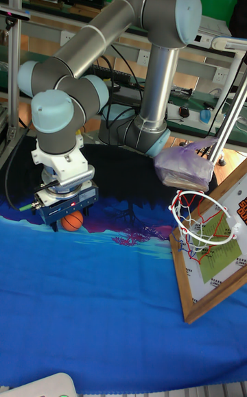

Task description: Grab a basketball, release it and shoot it into the basket

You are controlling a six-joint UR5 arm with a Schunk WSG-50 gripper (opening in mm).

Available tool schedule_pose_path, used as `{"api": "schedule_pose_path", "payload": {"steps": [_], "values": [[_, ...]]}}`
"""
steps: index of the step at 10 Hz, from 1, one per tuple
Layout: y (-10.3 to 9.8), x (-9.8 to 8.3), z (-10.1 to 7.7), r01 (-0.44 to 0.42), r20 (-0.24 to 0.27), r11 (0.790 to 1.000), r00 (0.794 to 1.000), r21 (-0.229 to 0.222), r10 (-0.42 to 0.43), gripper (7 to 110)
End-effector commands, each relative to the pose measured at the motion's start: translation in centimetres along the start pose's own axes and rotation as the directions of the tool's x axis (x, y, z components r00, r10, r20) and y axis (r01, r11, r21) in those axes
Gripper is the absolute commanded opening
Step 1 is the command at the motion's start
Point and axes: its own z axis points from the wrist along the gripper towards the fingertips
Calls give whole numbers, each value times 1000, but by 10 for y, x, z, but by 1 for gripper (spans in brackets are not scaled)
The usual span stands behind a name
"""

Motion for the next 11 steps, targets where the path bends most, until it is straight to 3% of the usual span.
{"api": "schedule_pose_path", "payload": {"steps": [1,2,3,7,8,9,10,11], "values": [[3,-6,3,-10,19,1000,1000,-21,11,66],[4,-6,3,-16,15,1000,1000,-24,17,66],[5,-5,3,-19,14,1000,1000,-25,20,44],[6,-1,-1,-47,1,999,999,-20,47,44],[3,0,-1,-63,-2,998,998,-9,63,22],[1,1,0,-81,-7,997,997,5,81,22],[3,0,1,-89,-4,996,996,4,89,7],[5,-1,1,-97,-3,995,995,-2,97,7]]}}
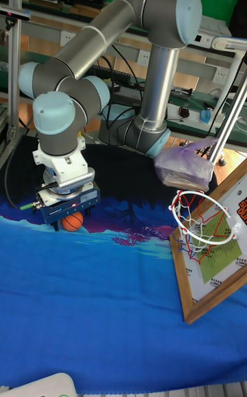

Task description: Grab a basketball, release it and shoot it into the basket

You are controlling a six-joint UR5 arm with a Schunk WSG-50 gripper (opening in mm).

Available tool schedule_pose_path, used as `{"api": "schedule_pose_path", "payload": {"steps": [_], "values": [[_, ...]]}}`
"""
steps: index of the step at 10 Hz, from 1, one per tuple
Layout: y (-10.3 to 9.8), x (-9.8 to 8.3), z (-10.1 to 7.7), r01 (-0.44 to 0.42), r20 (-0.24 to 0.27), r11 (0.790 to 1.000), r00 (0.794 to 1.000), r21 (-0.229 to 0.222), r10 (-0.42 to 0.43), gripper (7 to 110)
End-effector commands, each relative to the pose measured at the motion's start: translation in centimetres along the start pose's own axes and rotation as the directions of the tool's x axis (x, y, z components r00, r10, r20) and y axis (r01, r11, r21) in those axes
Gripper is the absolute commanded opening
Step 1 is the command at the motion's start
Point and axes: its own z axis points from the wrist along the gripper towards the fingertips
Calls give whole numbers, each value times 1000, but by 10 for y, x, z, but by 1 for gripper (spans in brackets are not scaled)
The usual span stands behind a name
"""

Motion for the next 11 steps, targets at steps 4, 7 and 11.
{"api": "schedule_pose_path", "payload": {"steps": [4,7,11], "values": [[1,-4,-2,-20,17,1000,1000,6,20,7],[5,-12,-5,-42,41,999,998,-10,42,44],[-4,-1,-8,-107,0,994,994,39,107,7]]}}
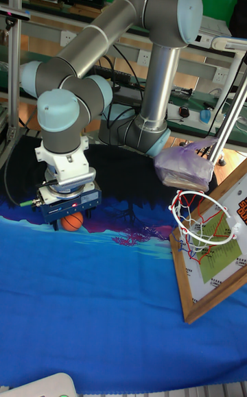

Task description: Grab a basketball, release it and shoot it into the basket

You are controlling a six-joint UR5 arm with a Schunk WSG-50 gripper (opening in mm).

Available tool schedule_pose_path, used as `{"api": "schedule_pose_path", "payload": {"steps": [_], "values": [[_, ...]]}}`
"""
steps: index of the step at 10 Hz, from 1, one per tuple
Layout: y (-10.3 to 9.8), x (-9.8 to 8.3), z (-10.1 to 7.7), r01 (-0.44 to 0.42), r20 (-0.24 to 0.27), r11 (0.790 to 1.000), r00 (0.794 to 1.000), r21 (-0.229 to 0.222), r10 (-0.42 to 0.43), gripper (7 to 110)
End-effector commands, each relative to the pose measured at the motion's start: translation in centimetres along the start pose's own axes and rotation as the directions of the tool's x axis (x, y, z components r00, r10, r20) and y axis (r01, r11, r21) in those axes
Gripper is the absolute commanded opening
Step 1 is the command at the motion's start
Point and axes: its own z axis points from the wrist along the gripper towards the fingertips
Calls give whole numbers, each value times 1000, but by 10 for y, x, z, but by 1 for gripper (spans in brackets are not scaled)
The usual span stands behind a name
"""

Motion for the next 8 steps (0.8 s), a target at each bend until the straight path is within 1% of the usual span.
{"api": "schedule_pose_path", "payload": {"steps": [1,2,3,4,5,6,7,8], "values": [[0,-1,-4,-12,1,1000,1000,1,12,7],[6,-5,-3,-37,15,999,999,-20,37,7],[-14,-4,-4,-77,10,995,997,60,76,7],[-13,-4,-4,-78,8,995,997,57,78,7],[-20,-5,-4,-72,14,994,997,84,71,7],[-14,-5,-4,-95,14,994,995,62,94,7],[-19,-5,-6,-87,15,993,996,85,86,7],[-9,-7,-6,-99,17,994,995,47,98,7]]}}
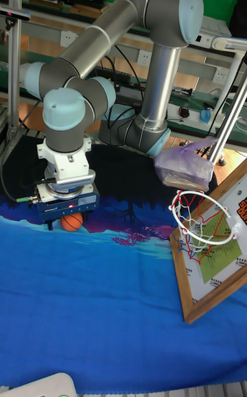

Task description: Grab a basketball, release it and shoot it into the basket

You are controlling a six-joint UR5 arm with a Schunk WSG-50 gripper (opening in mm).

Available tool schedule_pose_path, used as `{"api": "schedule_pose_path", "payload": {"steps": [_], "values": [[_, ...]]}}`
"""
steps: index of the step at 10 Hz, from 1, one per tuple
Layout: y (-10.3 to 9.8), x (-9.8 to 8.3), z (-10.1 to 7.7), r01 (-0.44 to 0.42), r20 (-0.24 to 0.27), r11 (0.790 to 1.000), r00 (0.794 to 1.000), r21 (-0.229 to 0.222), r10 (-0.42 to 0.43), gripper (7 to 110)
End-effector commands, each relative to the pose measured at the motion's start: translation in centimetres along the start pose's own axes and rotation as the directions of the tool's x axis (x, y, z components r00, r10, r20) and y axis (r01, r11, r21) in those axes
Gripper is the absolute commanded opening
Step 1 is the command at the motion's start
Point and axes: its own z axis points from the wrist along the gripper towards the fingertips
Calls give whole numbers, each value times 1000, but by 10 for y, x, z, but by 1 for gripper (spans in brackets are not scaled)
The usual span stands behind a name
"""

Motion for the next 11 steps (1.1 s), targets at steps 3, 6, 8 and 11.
{"api": "schedule_pose_path", "payload": {"steps": [3,6,8,11], "values": [[17,-12,-6,21,40,998,999,-60,-18,22],[18,-8,-6,28,22,998,999,-63,-26,66],[17,-2,-7,14,-6,998,1000,-57,-14,66],[19,11,-18,-21,-71,999,997,-44,17,66]]}}
